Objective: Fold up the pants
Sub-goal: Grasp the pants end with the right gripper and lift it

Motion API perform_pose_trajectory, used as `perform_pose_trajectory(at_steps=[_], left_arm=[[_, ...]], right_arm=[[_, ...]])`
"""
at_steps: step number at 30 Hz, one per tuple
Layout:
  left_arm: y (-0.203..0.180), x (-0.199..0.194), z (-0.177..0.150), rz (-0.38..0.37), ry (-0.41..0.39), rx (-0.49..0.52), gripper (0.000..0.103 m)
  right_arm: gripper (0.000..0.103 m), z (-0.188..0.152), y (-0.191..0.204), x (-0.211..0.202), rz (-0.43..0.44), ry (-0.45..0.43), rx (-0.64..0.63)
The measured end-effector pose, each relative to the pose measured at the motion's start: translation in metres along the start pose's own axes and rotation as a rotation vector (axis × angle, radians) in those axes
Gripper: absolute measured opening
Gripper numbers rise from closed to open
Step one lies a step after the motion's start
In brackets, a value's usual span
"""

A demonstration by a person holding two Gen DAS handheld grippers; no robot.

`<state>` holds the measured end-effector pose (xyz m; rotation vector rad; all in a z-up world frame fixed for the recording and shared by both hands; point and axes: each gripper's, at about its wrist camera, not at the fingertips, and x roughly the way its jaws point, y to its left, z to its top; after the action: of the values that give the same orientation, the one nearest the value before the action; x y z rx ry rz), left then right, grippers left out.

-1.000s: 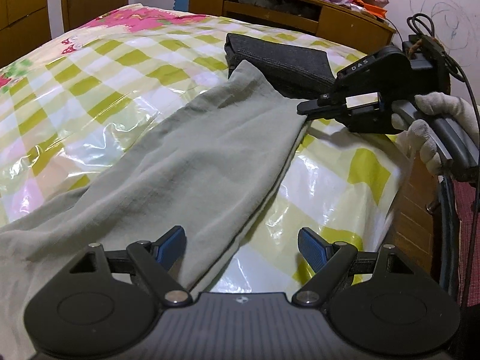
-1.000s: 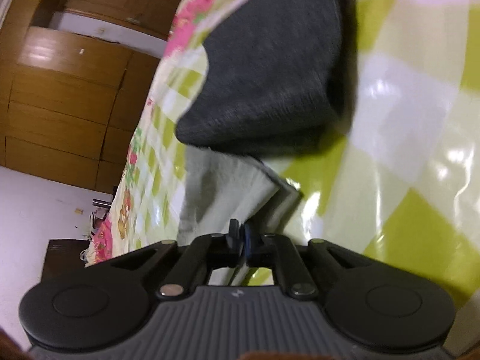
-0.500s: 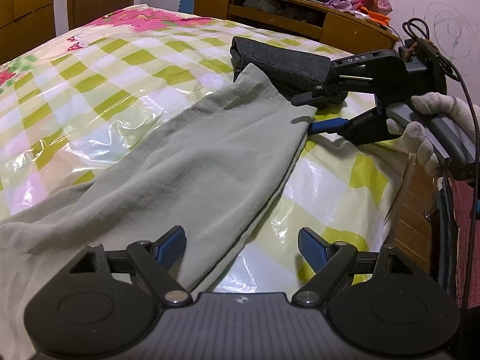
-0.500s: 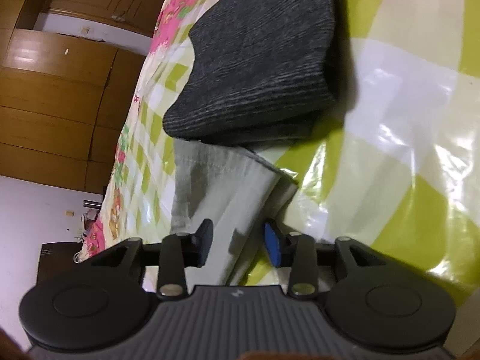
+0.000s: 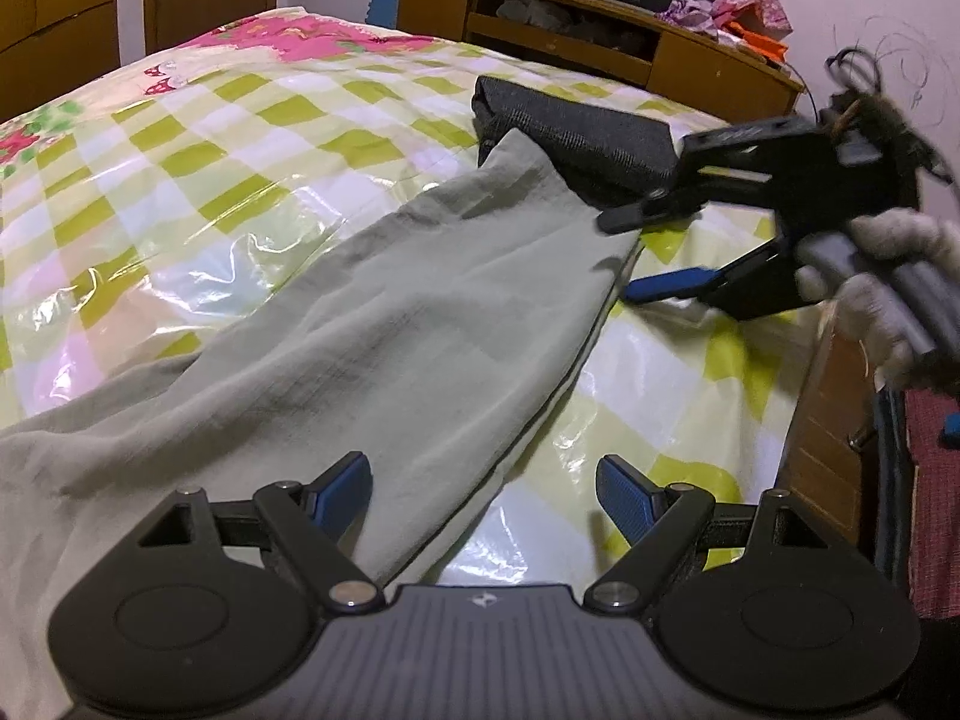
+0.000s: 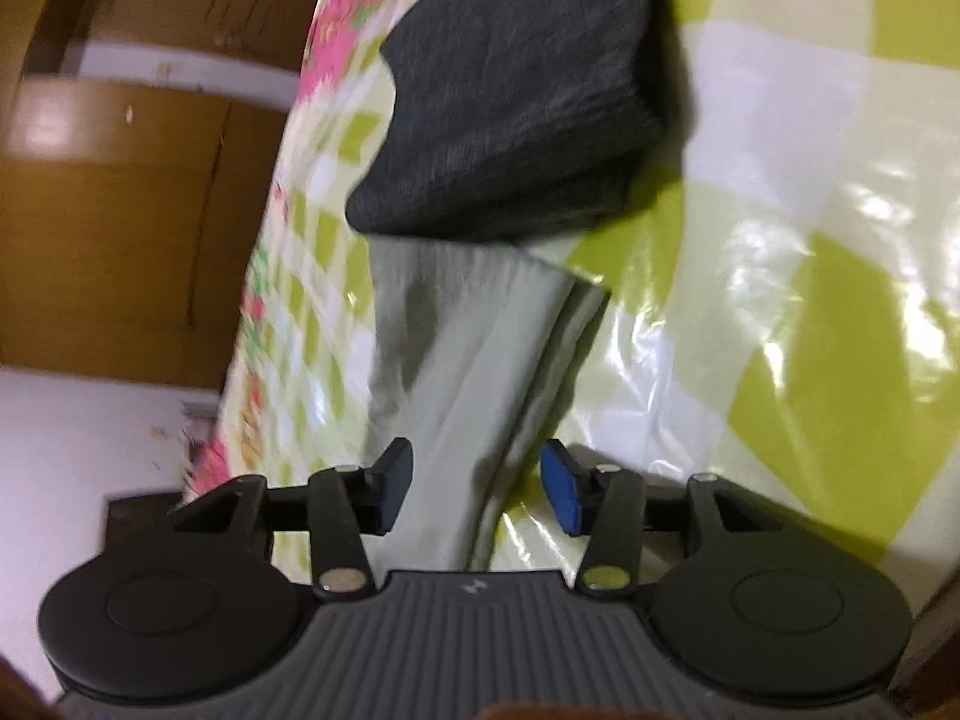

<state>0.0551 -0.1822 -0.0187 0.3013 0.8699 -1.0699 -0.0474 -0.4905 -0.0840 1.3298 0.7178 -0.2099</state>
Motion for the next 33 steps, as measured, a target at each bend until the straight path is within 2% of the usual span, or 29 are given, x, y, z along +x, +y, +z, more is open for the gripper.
perform_pose_trajectory(at_steps=[1, 5, 10, 14, 17, 19, 20, 21, 23, 26, 28, 30, 32, 33], left_arm=[[0.0, -0.001, 0.0, -0.002, -0.003, -0.003, 0.093], [0.001, -0.001, -0.001, -0.002, 0.001, 0.002, 0.093], [0.003, -0.004, 0.0, 0.01, -0.002, 0.006, 0.093], [0.006, -0.008, 0.001, 0.048, 0.004, 0.007, 0.093], [0.01, -0.014, 0.001, 0.077, 0.002, 0.003, 0.093], [0.012, -0.016, 0.001, 0.096, 0.004, -0.007, 0.093], [0.014, -0.016, 0.001, 0.097, 0.004, -0.018, 0.093], [0.015, -0.017, 0.001, 0.094, 0.005, -0.033, 0.093], [0.014, -0.015, 0.001, 0.086, 0.001, -0.044, 0.093], [0.005, -0.005, -0.001, 0.061, 0.003, -0.017, 0.093], [0.0, 0.008, -0.004, 0.044, 0.036, -0.006, 0.093], [-0.005, 0.008, -0.004, 0.062, 0.04, 0.017, 0.092], [-0.009, -0.01, 0.0, 0.071, -0.017, 0.04, 0.093], [-0.008, -0.019, 0.003, 0.073, -0.04, 0.041, 0.094]], right_arm=[[0.05, -0.001, 0.0, 0.005, -0.017, -0.002, -0.006], [0.05, -0.002, -0.002, 0.012, 0.01, -0.048, -0.001], [0.052, -0.002, 0.005, 0.006, 0.096, -0.144, -0.042], [0.051, 0.0, 0.0, 0.034, 0.107, -0.116, -0.056], [0.051, 0.0, 0.0, 0.051, 0.151, -0.152, -0.059], [0.033, 0.003, 0.0, 0.062, 0.189, -0.137, -0.042], [0.012, 0.006, 0.0, 0.067, 0.208, -0.114, -0.025], [0.006, 0.008, -0.001, 0.067, 0.24, -0.096, 0.002], [0.006, 0.012, 0.001, 0.054, 0.302, -0.103, 0.028], [0.005, 0.015, 0.007, 0.015, 0.37, -0.164, 0.001], [0.005, 0.018, 0.006, -0.009, 0.346, -0.227, -0.043], [0.005, 0.024, -0.008, -0.018, 0.264, -0.256, -0.04], [0.005, 0.026, -0.024, -0.017, 0.219, -0.227, 0.051], [0.005, 0.023, -0.021, -0.021, 0.226, -0.227, 0.025]])
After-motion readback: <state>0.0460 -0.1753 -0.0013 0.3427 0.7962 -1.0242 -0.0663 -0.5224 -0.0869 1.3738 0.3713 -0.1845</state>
